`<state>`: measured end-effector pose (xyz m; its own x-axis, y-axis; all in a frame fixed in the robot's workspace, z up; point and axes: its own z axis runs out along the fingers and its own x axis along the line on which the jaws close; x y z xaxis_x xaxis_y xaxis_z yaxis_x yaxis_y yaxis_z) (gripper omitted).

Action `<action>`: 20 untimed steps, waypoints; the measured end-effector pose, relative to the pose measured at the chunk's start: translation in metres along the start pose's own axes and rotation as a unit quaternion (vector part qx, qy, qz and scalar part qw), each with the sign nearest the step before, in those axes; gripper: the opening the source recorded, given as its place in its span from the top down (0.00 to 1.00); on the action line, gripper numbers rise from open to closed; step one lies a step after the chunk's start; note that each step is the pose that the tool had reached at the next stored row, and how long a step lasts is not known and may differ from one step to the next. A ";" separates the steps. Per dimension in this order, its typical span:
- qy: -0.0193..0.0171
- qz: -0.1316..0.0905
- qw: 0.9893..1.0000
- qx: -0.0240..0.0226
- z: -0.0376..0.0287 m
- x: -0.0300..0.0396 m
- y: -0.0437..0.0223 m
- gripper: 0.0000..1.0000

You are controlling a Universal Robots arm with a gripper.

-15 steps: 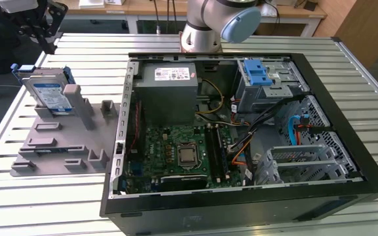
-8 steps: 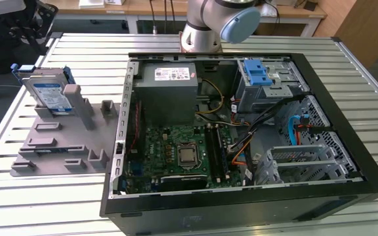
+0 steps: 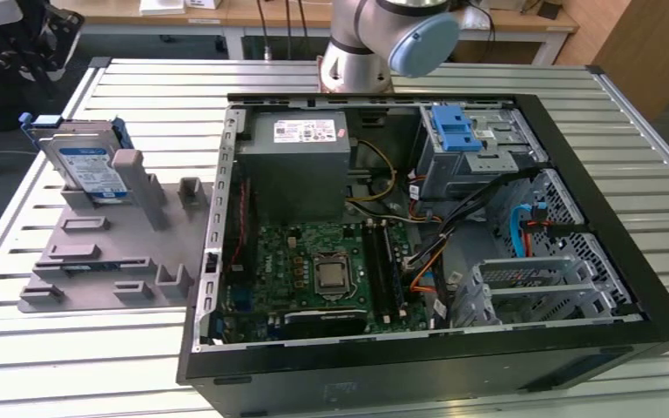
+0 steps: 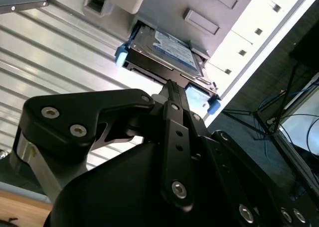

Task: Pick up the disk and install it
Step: 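Reach for the disk, then pick up the disk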

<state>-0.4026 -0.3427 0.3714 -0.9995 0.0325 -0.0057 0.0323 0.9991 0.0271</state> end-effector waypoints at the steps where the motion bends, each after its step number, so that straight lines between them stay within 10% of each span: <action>1: 0.000 0.000 1.000 0.000 0.0005 0.0026 -0.0001 0.89; 11: 0.000 0.000 1.000 0.000 0.0029 0.0233 -0.0008 0.89; 20: 0.000 0.000 1.000 0.000 0.0029 0.0244 -0.0009 0.89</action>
<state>-0.4270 -0.3427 0.3683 -0.9995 0.0324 -0.0057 0.0323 0.9991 0.0271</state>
